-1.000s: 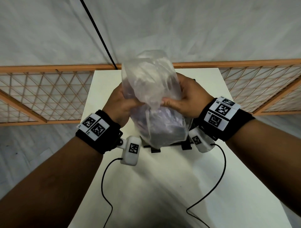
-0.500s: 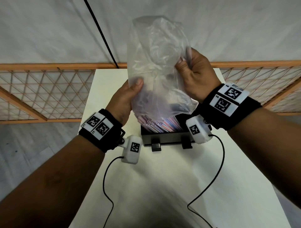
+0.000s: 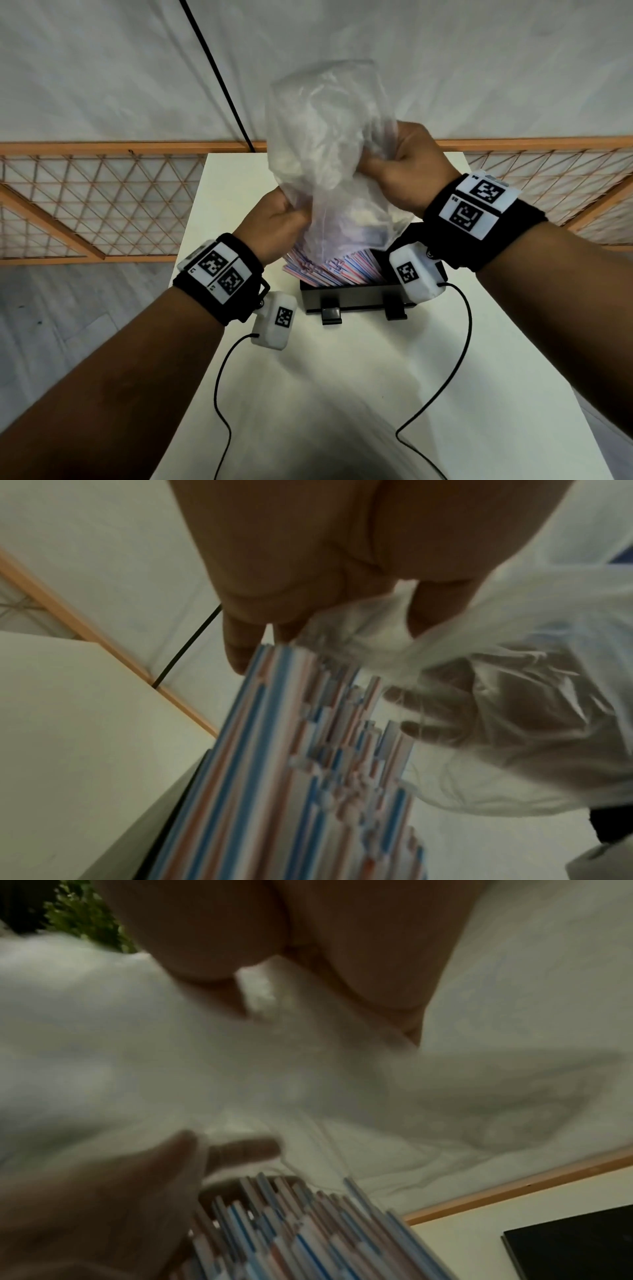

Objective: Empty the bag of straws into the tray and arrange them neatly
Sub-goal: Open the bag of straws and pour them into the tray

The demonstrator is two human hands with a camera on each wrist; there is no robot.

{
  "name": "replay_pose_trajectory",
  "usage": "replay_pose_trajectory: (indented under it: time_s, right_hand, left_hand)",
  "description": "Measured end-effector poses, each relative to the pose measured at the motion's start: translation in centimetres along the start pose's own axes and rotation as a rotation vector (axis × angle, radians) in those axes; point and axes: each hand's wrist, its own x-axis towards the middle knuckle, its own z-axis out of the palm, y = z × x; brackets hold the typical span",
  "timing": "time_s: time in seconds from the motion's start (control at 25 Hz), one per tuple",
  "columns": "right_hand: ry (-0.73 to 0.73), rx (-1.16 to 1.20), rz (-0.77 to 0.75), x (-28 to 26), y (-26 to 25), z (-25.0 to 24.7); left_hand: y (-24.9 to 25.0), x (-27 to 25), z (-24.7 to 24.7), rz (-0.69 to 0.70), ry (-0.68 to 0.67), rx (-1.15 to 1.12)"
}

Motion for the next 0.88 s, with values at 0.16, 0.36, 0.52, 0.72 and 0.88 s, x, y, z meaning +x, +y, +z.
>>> replay_pose_trajectory:
  time_s: [0.16, 0.36, 0.52, 0.72, 0.88]
  right_hand:
    - [0.161, 0.104, -0.022, 1.1, -0.7, -0.4]
    - [0.194, 0.090, -0.033, 1.8, -1.1, -1.2]
    - [0.213, 0.118, 0.000, 2.0, -1.0, -1.2]
    - [0.295, 0.173, -0.012, 2.3, -2.0, -1.8]
    - [0.309, 0.104, -0.043, 2.4, -2.5, -2.3]
  left_hand:
    - [-0.1, 0.1, -0.5, -0.057, 0.126, -0.230]
    - [-0.3, 0.0, -0.7, -0.149, 0.162, -0.262]
    - [-0.7, 0.2, -0.8, -0.108, 0.159, -0.111]
    - [-1.4, 0.5, -1.4, -0.144, 0.225, -0.092]
    - [-0.8, 0.1, -1.9, -0.123, 0.319, -0.040]
